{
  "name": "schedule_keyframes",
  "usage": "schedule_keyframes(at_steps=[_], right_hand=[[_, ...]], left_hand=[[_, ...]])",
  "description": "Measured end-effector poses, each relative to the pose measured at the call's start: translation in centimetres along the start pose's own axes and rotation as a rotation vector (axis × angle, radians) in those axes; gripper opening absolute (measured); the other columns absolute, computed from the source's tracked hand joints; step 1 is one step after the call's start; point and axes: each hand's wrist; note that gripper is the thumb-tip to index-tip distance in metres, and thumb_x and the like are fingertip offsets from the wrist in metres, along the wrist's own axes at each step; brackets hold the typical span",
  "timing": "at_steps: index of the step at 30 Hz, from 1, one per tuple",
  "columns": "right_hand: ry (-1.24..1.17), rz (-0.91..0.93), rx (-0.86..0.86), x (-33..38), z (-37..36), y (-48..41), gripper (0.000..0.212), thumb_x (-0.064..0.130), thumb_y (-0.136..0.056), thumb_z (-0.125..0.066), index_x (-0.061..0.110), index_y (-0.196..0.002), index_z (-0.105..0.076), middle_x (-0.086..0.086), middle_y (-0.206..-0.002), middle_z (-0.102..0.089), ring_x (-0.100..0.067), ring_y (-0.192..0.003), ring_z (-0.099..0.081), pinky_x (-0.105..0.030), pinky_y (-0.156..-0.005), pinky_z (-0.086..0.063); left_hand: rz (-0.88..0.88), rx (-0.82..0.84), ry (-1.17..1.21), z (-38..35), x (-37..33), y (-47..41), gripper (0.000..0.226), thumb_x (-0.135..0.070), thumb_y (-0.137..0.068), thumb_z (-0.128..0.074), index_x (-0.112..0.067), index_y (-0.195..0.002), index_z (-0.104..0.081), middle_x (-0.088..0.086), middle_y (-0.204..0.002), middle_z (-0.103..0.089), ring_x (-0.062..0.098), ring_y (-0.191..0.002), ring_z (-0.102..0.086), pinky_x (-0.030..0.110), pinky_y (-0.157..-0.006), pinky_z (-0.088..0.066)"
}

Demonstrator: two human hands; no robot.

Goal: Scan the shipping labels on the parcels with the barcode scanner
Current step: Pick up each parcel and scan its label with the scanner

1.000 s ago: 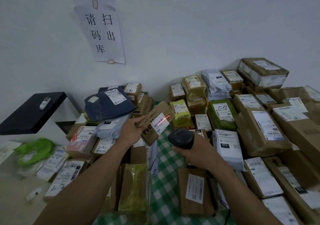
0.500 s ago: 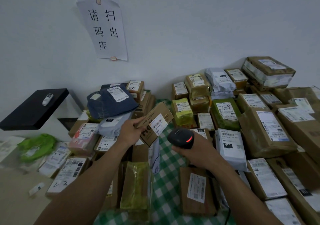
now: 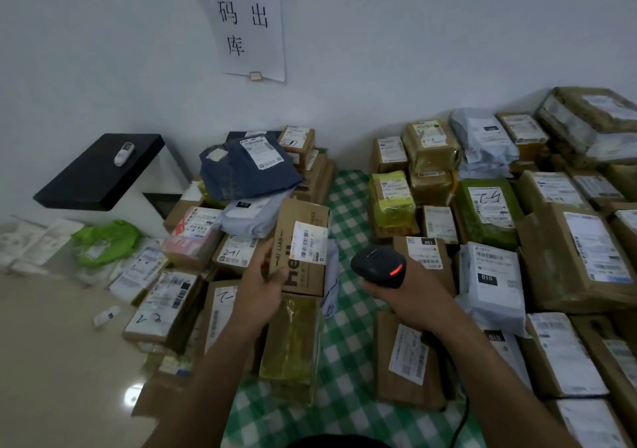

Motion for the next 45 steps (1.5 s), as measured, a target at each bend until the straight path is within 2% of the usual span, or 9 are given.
schedule_keyframes(at_steps=[9, 14, 17, 21, 23, 32, 36, 41, 45], right_hand=[[0.028, 0.039, 0.125, 0.5, -3.1, 0.3, 0.038, 0.038, -0.086, -0.083, 0.054, -0.098, -0.051, 0.027, -0.102, -0.061, 0.001, -0.098, -0.059, -0.029, -0.089, -0.051], [0.001, 0.038, 0.167, 1.2, -3.8, 0.7, 0.039, 0.039, -0.086, -0.083, 0.044, -0.116, -0.059, 0.023, -0.106, -0.064, 0.001, -0.101, -0.06, -0.026, -0.085, -0.048], [0.007, 0.047, 0.19, 1.4, -3.8, 0.8, 0.034, 0.039, -0.086, -0.083, 0.045, -0.11, -0.06, 0.022, -0.104, -0.065, 0.001, -0.099, -0.061, -0.024, -0.082, -0.047], [0.01, 0.056, 0.186, 1.6, -4.0, 0.9, 0.03, 0.036, -0.085, -0.084, 0.049, -0.096, -0.059, 0.02, -0.095, -0.067, 0.003, -0.093, -0.062, -0.02, -0.076, -0.048], [0.005, 0.032, 0.183, 1.4, -4.2, 0.5, 0.024, 0.037, -0.084, -0.085, 0.043, -0.098, -0.066, 0.014, -0.091, -0.071, -0.003, -0.086, -0.066, -0.026, -0.075, -0.051], [-0.002, 0.002, 0.244, 2.5, -5.8, -0.4, 0.018, 0.03, -0.088, -0.082, 0.027, -0.102, -0.07, -0.003, -0.084, -0.075, -0.002, -0.054, -0.063, -0.017, -0.052, -0.05], [0.04, 0.002, 0.264, 3.9, -6.9, -0.4, 0.018, 0.031, -0.09, -0.08, 0.028, -0.102, -0.067, -0.003, -0.087, -0.074, 0.002, -0.052, -0.061, -0.013, -0.049, -0.046], [0.045, -0.017, 0.215, 4.0, -7.3, -0.1, 0.022, 0.036, -0.086, -0.083, 0.032, -0.103, -0.069, -0.001, -0.081, -0.075, -0.011, -0.067, -0.07, -0.027, -0.06, -0.056], [0.029, -0.055, 0.14, 2.3, -6.5, 0.9, 0.026, 0.032, -0.088, -0.082, 0.037, -0.105, -0.065, 0.01, -0.085, -0.072, 0.0, -0.071, -0.065, -0.015, -0.059, -0.046]], left_hand=[[0.095, -0.077, -0.129, 0.5, 4.9, 8.1, 0.056, -0.016, -0.106, -0.053, -0.036, -0.156, -0.036, -0.003, -0.153, -0.047, 0.018, -0.139, -0.045, 0.039, -0.111, -0.044], [0.092, -0.123, -0.281, -0.1, 4.9, 7.5, 0.07, -0.012, -0.098, -0.054, -0.035, -0.159, -0.03, -0.003, -0.149, -0.049, 0.016, -0.135, -0.045, 0.043, -0.114, -0.04], [0.098, -0.115, -0.398, -0.9, 4.2, 7.2, 0.077, -0.028, -0.094, -0.056, -0.033, -0.161, -0.019, 0.005, -0.157, -0.034, 0.033, -0.148, -0.03, 0.058, -0.119, -0.032], [0.164, -0.054, -0.503, -2.8, 2.2, 6.7, 0.111, -0.073, -0.084, -0.063, -0.031, -0.162, 0.004, 0.006, -0.171, 0.001, 0.033, -0.157, -0.006, 0.054, -0.123, -0.019], [0.182, -0.027, -0.559, -3.4, 2.1, 6.3, 0.121, -0.073, -0.078, -0.069, -0.03, -0.162, 0.006, 0.009, -0.171, 0.002, 0.034, -0.156, -0.005, 0.053, -0.123, -0.019], [0.311, -0.263, -0.569, 2.3, 4.1, 7.3, 0.107, -0.062, -0.079, -0.07, -0.031, -0.162, -0.01, 0.012, -0.168, -0.009, 0.04, -0.152, -0.013, 0.056, -0.12, -0.026], [0.353, -0.215, -0.606, 5.0, 6.1, 6.4, 0.093, -0.051, -0.083, -0.068, -0.036, -0.161, -0.019, 0.012, -0.17, -0.003, 0.039, -0.153, -0.006, 0.06, -0.122, -0.019], [0.219, -0.104, -0.654, 5.2, 7.3, 5.3, 0.059, -0.037, -0.099, -0.055, -0.038, -0.156, -0.037, 0.003, -0.173, -0.003, 0.033, -0.157, 0.003, 0.055, -0.127, -0.006], [-0.06, -0.187, -0.605, 3.2, 7.7, 5.1, 0.04, -0.026, -0.104, -0.048, -0.027, -0.143, -0.057, 0.007, -0.163, -0.036, 0.031, -0.152, -0.023, 0.046, -0.124, -0.019]])
Point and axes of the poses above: each hand's wrist, its own y-axis away from the middle knuckle, its own z-axis out of the back of the hand, x = y × z
